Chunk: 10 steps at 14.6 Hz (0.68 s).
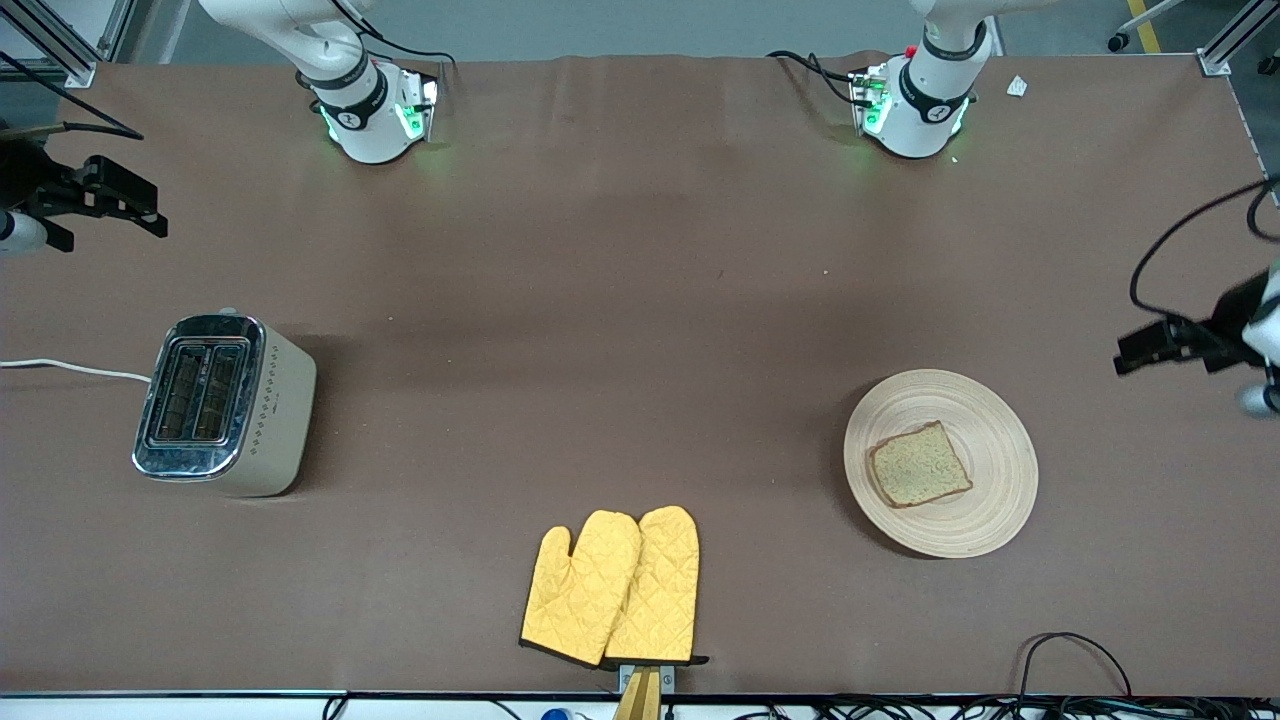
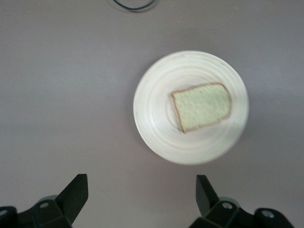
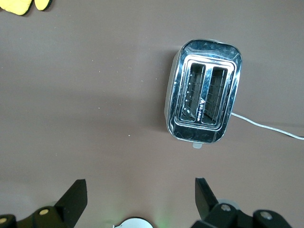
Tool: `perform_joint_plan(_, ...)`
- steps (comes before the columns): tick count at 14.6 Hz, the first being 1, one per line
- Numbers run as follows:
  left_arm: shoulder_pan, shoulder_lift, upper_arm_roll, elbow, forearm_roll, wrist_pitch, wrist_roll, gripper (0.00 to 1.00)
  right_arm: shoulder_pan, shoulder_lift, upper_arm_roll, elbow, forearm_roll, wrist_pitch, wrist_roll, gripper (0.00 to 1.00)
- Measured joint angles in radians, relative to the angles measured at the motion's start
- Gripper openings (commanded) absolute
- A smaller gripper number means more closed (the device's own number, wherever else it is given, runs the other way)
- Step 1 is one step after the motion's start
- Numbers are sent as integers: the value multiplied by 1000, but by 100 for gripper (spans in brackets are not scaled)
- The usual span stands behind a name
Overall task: Move plate and put bread in toaster
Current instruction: 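Reach the left gripper to the wooden plate rim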
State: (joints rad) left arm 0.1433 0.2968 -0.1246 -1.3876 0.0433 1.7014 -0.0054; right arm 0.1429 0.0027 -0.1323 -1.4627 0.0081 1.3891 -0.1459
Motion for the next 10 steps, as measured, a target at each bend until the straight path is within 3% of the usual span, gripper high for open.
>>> perform_joint_plan(5, 101, 163, 1, 6, -152, 160, 66, 100, -1, 0, -4, 0, 0, -2, 0, 100)
perform_joint_plan(10, 246, 322, 5, 10, -424, 232, 392, 100, -1, 0, -5, 0, 0, -2, 0, 100)
